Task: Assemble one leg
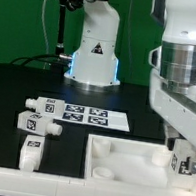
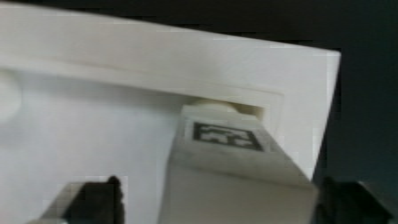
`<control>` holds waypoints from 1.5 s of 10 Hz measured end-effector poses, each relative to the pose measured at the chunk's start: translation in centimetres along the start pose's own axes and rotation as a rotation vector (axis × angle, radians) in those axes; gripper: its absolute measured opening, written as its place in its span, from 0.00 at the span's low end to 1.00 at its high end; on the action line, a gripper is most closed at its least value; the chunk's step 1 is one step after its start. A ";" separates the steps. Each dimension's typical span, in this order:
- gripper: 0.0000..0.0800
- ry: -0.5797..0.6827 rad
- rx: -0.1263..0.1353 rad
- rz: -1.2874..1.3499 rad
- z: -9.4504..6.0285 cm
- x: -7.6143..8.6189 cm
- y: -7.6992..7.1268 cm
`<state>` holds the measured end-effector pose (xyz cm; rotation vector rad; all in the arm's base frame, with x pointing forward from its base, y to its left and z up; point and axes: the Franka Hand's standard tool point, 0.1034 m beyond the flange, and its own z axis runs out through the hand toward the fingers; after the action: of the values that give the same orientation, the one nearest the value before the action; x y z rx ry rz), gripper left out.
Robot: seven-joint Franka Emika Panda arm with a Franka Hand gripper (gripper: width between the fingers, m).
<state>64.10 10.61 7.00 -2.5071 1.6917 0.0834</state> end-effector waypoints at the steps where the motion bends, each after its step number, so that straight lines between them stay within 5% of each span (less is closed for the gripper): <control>1: 0.80 -0.003 -0.002 -0.217 0.0 -0.2 0.0; 5: 0.81 0.000 -0.007 -0.534 0.0 -0.1 0.1; 6: 0.81 0.010 -0.019 -0.678 0.0 0.1 0.1; 7: 0.81 0.042 -0.060 -0.963 0.1 0.2 0.2; 9: 0.81 0.052 -0.056 -1.170 0.2 0.3 -0.1; 12: 0.36 0.053 -0.052 -1.078 0.2 0.2 -0.1; 15: 0.36 0.059 -0.044 -0.785 0.2 -0.1 -0.2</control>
Offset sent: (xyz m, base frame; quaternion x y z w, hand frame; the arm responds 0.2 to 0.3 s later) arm 0.0000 0.0000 0.0000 0.0000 0.0000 -0.1938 0.9810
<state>64.24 10.77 6.79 -3.0186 0.6162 -0.0263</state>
